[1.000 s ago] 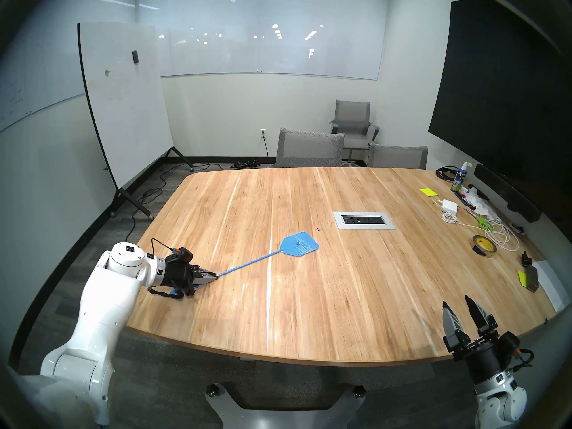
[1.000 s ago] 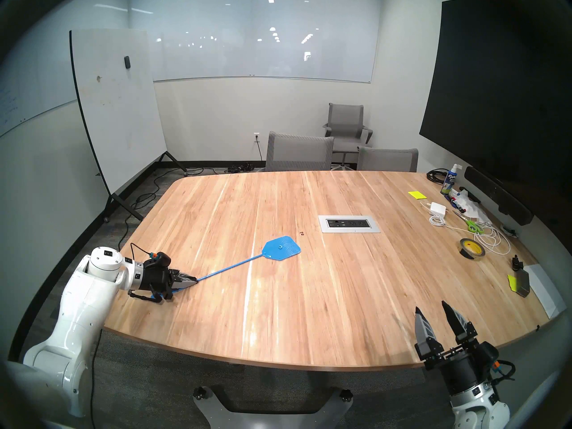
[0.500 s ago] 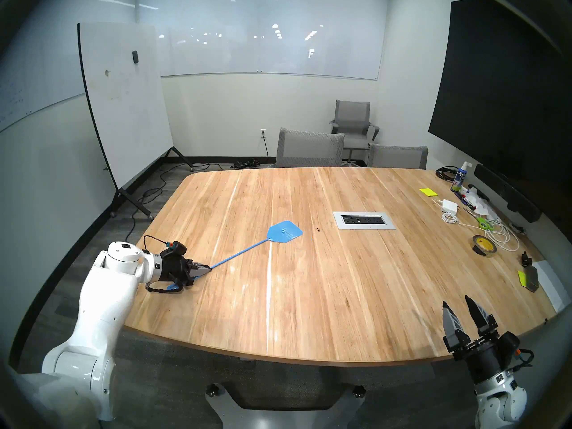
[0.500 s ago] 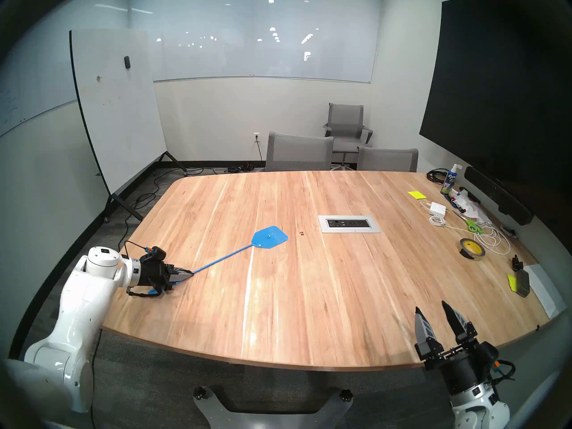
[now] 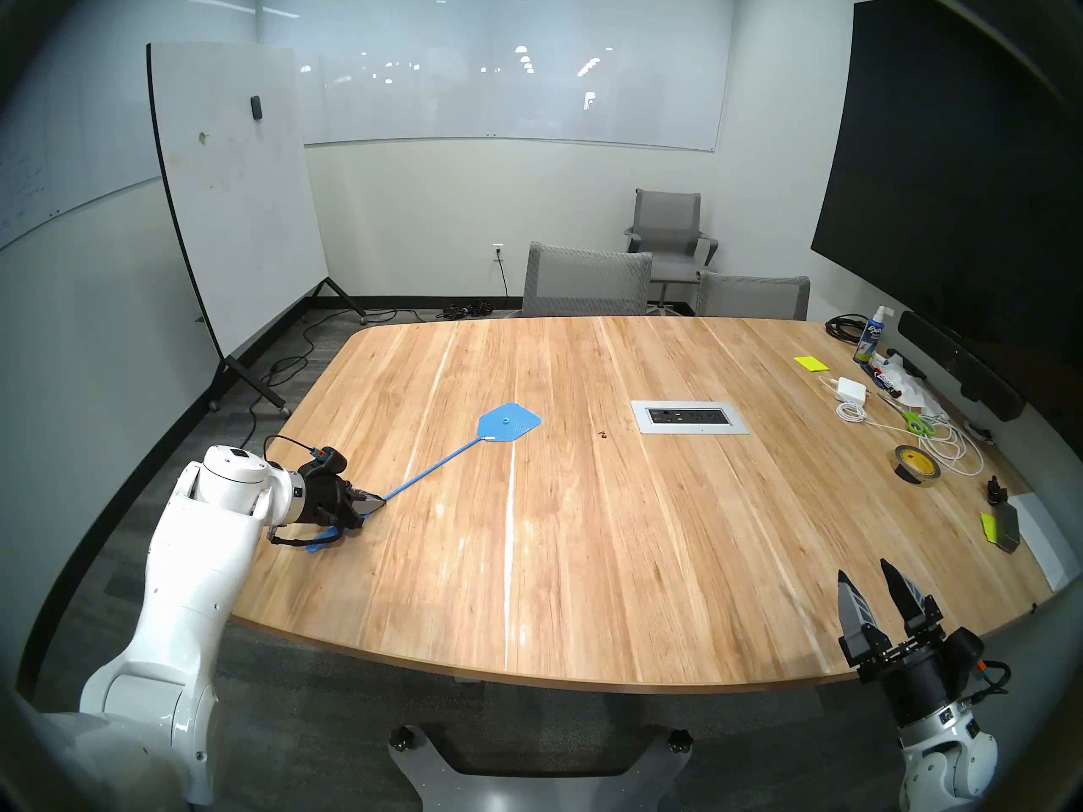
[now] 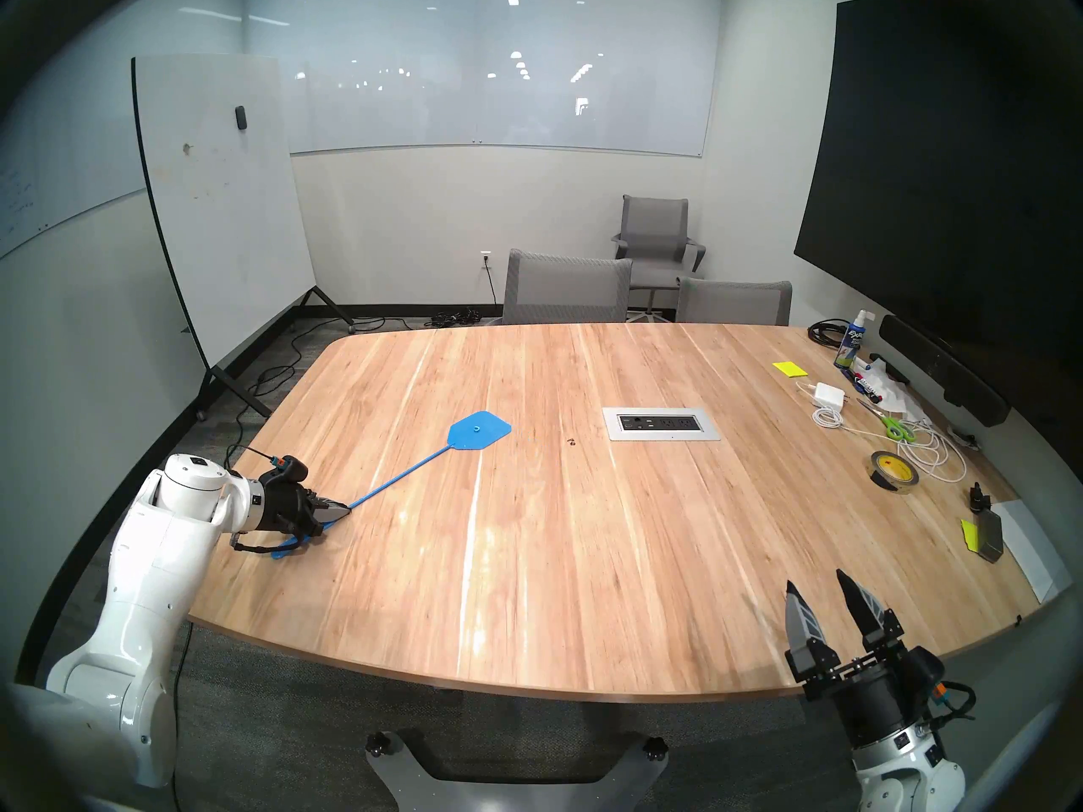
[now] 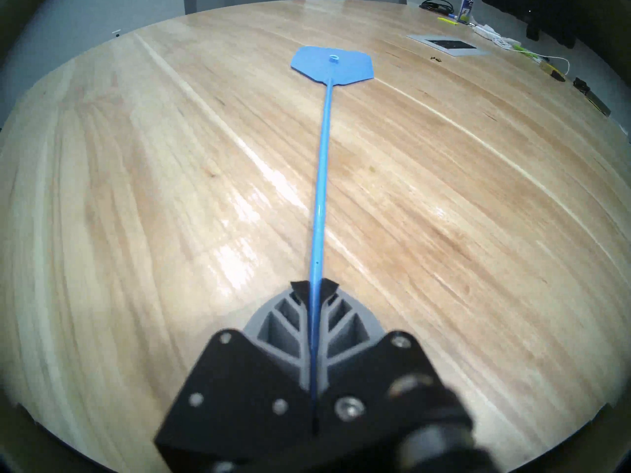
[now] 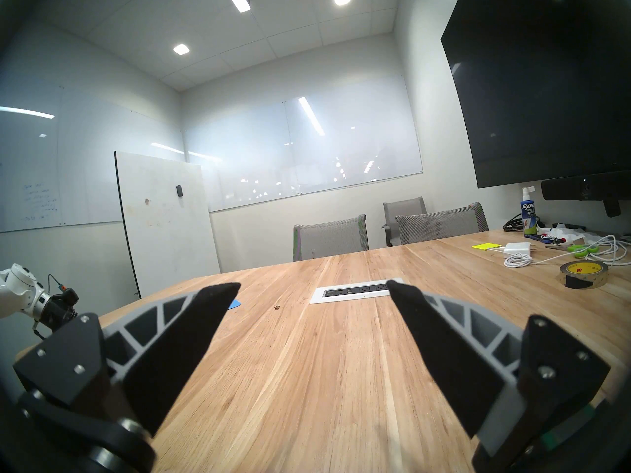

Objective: Swat a bug on table

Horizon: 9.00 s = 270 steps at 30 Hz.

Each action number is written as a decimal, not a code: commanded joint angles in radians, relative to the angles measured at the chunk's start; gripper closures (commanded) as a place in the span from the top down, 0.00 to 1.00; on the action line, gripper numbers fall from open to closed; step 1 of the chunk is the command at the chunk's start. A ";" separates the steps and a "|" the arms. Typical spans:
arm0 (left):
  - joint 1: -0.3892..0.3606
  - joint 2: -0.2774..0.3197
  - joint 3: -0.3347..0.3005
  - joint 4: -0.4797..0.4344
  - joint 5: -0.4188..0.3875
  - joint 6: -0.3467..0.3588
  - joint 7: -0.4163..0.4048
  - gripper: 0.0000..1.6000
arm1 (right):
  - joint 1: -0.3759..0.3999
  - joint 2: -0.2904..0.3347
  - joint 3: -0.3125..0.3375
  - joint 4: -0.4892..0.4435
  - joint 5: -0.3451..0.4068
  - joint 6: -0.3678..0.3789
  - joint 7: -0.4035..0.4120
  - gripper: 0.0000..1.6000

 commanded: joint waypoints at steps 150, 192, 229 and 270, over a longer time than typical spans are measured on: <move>0.312 -0.063 -0.151 -0.255 0.028 -0.218 0.170 0.00 | 0.002 0.000 0.000 -0.015 -0.001 0.001 0.001 1.00; 0.527 -0.154 -0.454 -0.284 0.077 -0.173 -0.229 0.00 | 0.013 0.000 0.000 0.009 0.000 -0.001 0.006 1.00; 0.624 -0.283 -0.815 -0.348 0.056 -0.217 -0.432 0.00 | 0.026 0.001 0.001 0.022 0.000 -0.001 0.014 1.00; 1.005 -0.712 -1.119 -0.893 -0.071 -0.677 -0.432 1.00 | 0.018 -0.010 0.007 -0.002 -0.001 0.003 0.026 1.00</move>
